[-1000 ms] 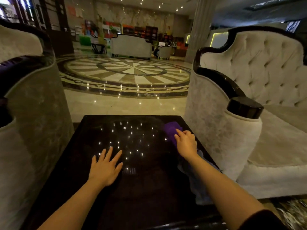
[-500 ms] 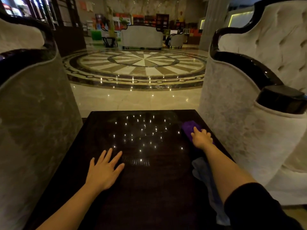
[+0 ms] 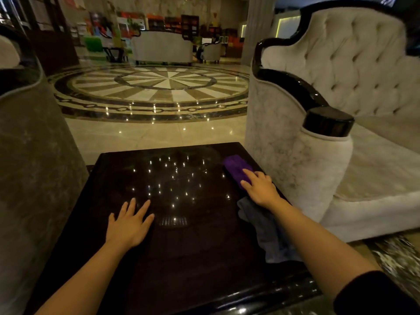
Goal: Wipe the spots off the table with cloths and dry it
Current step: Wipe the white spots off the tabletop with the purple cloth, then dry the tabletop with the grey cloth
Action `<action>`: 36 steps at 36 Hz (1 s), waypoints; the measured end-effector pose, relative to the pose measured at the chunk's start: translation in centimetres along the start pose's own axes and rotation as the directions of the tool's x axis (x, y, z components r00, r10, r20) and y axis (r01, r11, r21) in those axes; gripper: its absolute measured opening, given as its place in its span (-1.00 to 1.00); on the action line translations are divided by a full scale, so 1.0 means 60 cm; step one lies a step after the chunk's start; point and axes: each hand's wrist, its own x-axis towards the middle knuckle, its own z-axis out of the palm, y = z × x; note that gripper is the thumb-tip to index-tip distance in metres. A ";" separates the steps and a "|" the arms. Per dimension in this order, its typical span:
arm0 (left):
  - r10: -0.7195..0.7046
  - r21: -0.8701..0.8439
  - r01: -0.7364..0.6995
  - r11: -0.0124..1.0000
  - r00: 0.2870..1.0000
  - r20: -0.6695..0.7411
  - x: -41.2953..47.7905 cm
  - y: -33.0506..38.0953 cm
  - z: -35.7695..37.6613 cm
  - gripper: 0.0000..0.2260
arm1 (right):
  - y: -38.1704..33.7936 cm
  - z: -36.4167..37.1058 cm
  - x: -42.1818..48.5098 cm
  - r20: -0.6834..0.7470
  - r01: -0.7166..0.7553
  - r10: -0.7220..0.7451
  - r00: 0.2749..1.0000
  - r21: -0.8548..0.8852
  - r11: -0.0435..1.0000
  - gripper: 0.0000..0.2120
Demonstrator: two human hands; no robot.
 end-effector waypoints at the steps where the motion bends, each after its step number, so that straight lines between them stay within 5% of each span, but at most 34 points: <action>1: 0.000 -0.006 0.000 1.000 1.000 -0.003 -0.003 0.001 0.000 -0.51 | 0.001 -0.003 -0.014 -0.010 0.005 -0.005 1.000 -0.009 1.000 -0.52; 12: 0.084 -0.006 -0.084 0.996 0.996 -0.023 -0.071 -0.002 0.006 -0.51 | 0.049 0.007 -0.125 0.194 -0.145 0.164 0.967 -0.107 0.984 -0.33; 36: 0.003 0.031 -0.001 1.000 0.998 -0.067 -0.145 -0.087 0.029 -0.52 | 0.022 0.041 -0.128 0.079 -0.162 0.167 0.983 -0.058 0.985 -0.48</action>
